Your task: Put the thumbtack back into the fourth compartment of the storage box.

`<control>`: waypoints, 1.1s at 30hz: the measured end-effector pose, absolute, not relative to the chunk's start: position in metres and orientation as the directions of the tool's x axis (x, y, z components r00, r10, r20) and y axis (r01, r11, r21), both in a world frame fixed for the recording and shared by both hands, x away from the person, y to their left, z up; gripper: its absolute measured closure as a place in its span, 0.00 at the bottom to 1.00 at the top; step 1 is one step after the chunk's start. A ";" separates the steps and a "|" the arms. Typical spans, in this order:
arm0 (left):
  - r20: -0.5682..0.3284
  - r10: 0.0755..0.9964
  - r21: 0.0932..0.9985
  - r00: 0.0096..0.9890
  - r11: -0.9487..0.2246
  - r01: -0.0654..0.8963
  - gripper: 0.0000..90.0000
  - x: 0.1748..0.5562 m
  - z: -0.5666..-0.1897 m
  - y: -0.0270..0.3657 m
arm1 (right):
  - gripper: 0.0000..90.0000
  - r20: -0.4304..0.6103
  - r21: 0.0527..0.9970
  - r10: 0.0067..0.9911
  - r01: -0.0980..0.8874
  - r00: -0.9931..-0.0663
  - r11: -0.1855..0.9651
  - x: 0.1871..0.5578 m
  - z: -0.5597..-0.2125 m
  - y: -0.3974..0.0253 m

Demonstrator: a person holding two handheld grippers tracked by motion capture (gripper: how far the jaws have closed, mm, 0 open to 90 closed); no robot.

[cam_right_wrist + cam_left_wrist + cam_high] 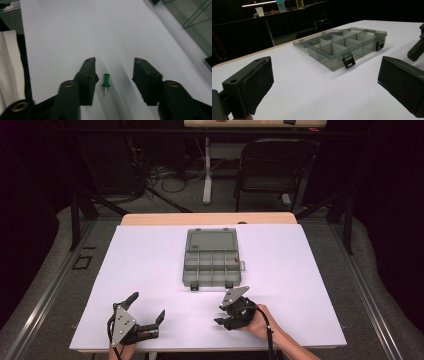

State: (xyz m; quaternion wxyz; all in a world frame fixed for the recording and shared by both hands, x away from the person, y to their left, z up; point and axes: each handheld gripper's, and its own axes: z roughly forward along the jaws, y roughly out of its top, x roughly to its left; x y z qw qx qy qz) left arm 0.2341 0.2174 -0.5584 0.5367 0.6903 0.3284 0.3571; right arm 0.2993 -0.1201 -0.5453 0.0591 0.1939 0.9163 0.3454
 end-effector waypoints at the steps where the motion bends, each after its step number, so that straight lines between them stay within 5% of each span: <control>1: 0.141 0.836 0.976 0.530 -0.208 0.070 0.00 0.234 -0.558 0.217 | 0.67 0.033 0.651 0.392 0.318 -0.919 0.690 0.298 -0.546 -0.119; 12: 0.140 0.837 0.975 0.529 -0.208 0.072 0.00 0.234 -0.558 0.218 | 0.92 0.036 0.626 0.365 0.305 -0.930 0.718 0.298 -0.550 -0.118; 33: 0.141 0.835 0.976 0.532 -0.208 0.069 0.00 0.234 -0.558 0.217 | 1.00 0.027 0.645 0.412 0.330 -0.911 0.689 0.306 -0.544 -0.126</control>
